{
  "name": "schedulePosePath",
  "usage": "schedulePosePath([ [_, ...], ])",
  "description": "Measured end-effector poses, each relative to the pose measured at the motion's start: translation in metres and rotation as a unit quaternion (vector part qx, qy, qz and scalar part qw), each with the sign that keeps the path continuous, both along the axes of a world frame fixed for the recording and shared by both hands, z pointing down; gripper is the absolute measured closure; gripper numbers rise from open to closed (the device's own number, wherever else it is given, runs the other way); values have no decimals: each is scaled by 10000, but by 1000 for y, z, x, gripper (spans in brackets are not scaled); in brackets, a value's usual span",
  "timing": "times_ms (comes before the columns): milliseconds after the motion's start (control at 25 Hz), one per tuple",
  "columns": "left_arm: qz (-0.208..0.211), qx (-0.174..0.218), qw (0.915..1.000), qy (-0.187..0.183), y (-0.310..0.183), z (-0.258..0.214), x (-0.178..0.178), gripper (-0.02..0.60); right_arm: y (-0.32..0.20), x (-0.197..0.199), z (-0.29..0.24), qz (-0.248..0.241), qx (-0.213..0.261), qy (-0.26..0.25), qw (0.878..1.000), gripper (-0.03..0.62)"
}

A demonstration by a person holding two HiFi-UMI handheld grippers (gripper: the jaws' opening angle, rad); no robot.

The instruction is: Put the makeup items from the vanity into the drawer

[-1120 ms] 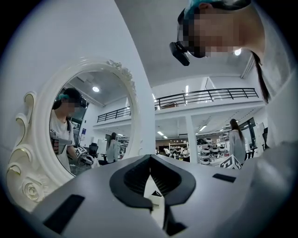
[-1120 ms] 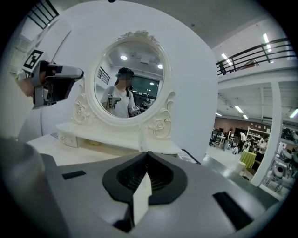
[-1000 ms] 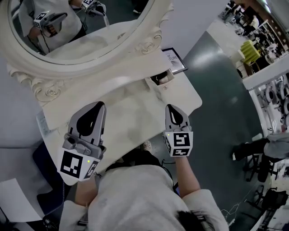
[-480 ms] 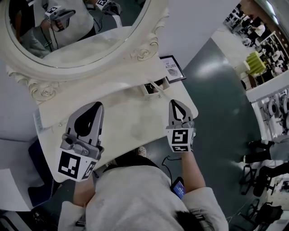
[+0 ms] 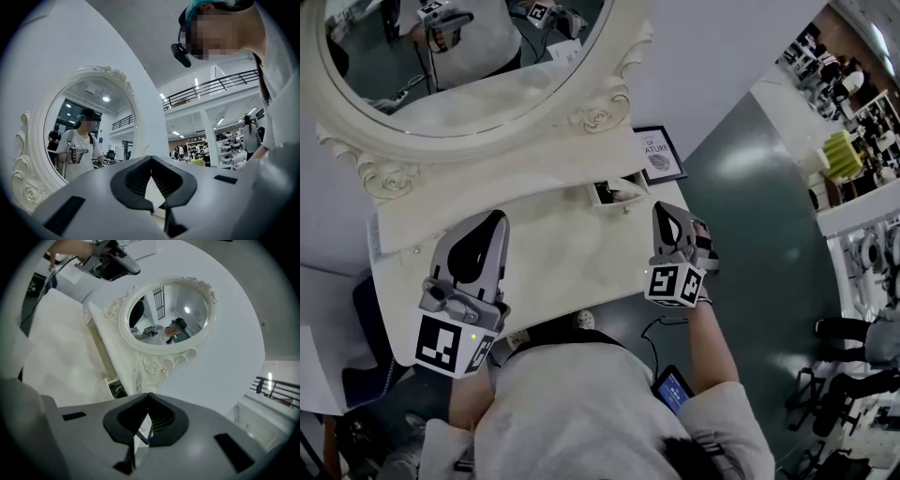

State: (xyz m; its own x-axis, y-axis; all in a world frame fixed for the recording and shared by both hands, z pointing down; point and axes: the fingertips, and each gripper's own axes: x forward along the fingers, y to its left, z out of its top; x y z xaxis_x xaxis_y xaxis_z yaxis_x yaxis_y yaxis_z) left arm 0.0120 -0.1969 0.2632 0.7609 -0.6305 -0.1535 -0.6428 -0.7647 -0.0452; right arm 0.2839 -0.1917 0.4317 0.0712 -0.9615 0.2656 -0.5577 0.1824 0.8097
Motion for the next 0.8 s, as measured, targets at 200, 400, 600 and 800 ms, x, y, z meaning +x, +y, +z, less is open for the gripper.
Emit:
schedulePosePath([
  [200,-326,-1,9995,26,3,1,4,566,-8,15,9,-480,-71,839,9953,576],
  [400,-688,-29,9976,33,11,5,7,566,-17,18,21,-1064,-73,1266,9862,576],
  [600,-843,-38,9964,36,17,8,15,566,-18,22,33,-1330,-115,1440,9805,576],
  [800,-1042,-68,9945,15,26,10,21,566,-21,20,44,-1688,-221,1575,9727,576],
])
